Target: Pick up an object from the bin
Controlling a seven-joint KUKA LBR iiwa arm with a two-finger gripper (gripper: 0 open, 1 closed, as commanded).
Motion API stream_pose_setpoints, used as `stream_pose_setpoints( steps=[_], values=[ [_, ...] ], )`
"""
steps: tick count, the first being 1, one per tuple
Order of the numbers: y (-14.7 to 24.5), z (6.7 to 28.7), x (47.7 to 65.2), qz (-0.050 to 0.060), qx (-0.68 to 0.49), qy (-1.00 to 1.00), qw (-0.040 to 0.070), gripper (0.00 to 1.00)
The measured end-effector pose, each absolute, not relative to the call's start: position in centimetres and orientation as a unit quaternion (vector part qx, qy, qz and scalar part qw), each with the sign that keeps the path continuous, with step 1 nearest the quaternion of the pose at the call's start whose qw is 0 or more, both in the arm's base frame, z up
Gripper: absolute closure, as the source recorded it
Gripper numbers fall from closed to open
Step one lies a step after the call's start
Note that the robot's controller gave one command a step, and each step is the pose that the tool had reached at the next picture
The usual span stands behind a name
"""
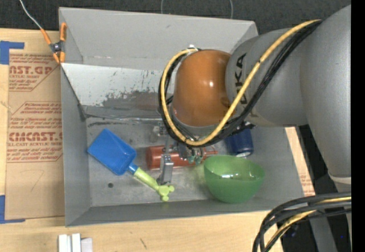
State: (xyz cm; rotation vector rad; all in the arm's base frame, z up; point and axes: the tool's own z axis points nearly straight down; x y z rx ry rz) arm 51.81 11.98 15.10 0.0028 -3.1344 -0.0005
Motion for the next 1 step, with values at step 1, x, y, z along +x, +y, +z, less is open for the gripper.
stream_pose_setpoints(
  steps=[1],
  values=[
    [11.9,15.56,51.99,-0.001,0.0,-1.0,0.0,0.0]
  ],
)
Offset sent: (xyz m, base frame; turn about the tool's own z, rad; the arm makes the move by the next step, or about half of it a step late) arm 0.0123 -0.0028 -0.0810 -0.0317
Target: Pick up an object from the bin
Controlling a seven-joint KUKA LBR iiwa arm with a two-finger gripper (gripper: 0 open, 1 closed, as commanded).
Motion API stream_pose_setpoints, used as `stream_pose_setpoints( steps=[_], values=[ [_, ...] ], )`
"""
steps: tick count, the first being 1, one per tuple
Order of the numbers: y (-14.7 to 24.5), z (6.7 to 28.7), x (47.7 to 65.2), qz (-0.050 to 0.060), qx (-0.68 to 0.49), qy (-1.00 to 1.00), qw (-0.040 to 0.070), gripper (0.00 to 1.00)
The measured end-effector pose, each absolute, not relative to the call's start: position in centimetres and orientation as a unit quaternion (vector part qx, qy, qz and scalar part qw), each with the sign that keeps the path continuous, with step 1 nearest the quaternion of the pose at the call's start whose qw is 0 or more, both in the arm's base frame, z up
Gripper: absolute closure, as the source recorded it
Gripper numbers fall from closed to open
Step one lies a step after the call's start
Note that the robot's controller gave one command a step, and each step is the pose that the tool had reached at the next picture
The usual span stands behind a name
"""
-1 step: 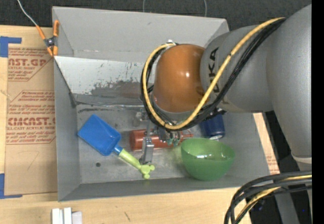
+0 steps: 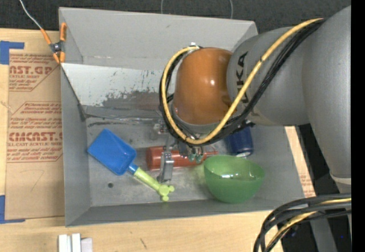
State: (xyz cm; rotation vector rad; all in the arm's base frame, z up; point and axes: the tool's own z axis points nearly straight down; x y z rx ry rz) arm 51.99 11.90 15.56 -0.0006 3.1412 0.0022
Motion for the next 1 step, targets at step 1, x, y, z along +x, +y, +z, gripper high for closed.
stream_pose_setpoints(
  steps=[1],
  values=[
    [11.8,7.03,53.06,0.001,-0.017,1.0,-0.003,1.0]
  ],
)
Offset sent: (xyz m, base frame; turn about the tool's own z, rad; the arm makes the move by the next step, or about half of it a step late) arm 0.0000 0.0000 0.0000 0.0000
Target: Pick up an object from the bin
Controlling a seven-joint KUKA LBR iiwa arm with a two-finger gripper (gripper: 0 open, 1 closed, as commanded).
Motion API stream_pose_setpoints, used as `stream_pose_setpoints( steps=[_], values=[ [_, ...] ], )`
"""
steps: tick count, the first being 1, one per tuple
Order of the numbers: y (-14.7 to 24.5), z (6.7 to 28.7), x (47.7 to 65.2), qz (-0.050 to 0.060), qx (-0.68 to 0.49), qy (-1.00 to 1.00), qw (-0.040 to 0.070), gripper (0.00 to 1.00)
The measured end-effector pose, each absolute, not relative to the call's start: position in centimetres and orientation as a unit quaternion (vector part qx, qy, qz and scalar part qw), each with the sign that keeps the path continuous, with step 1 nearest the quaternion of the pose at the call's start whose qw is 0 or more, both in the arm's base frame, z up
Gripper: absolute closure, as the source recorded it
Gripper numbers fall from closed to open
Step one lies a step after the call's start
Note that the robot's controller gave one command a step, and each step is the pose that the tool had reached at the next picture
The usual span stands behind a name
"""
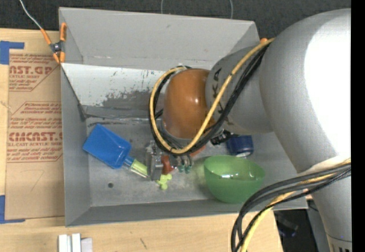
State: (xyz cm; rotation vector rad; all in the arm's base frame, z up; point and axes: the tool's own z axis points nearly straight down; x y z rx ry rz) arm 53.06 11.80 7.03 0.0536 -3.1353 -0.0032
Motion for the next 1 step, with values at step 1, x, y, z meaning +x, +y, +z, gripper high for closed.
stream_pose_setpoints(
  steps=[1],
  values=[
    [11.8,7.03,53.06,-0.001,0.017,-1.0,0.003,1.0]
  ],
)
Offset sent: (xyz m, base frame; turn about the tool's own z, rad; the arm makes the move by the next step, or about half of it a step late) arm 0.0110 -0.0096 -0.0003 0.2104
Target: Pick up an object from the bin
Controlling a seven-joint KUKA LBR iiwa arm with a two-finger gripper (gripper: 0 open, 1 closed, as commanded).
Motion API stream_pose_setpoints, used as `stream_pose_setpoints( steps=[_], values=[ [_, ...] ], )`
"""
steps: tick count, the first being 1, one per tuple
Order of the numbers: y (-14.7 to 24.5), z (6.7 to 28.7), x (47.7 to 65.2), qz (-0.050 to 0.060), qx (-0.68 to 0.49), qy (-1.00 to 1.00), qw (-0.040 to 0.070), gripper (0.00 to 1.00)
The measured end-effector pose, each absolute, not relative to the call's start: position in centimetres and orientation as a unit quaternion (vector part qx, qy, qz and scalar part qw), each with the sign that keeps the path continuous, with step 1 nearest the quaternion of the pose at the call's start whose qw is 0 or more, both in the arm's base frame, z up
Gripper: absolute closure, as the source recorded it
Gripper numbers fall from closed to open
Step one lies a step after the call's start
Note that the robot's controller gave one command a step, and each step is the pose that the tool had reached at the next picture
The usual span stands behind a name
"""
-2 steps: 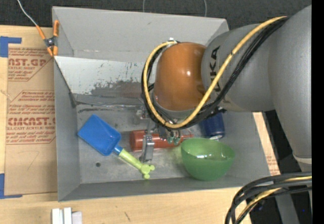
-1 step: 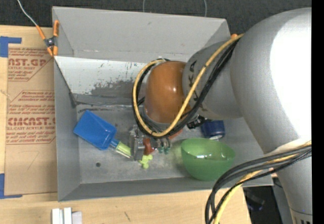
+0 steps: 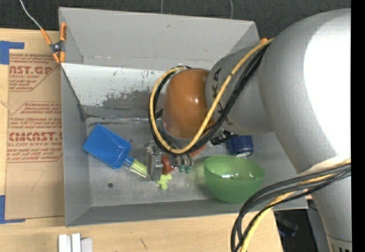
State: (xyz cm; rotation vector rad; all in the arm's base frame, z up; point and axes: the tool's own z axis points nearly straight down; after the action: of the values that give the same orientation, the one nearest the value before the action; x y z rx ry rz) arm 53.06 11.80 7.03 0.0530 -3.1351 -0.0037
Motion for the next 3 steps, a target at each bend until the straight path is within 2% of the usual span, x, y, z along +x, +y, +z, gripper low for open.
stream_pose_setpoints(
  steps=[1,2,3],
  values=[
    [11.8,7.0,53.1,-0.001,0.016,-1.0,0.003,1.0],
    [8.6,10.7,50.3,-0.001,0.092,-0.996,0.003,1.0],
    [9.7,8.0,54.1,-0.001,-0.153,-0.988,0.003,1.0]
  ],
)
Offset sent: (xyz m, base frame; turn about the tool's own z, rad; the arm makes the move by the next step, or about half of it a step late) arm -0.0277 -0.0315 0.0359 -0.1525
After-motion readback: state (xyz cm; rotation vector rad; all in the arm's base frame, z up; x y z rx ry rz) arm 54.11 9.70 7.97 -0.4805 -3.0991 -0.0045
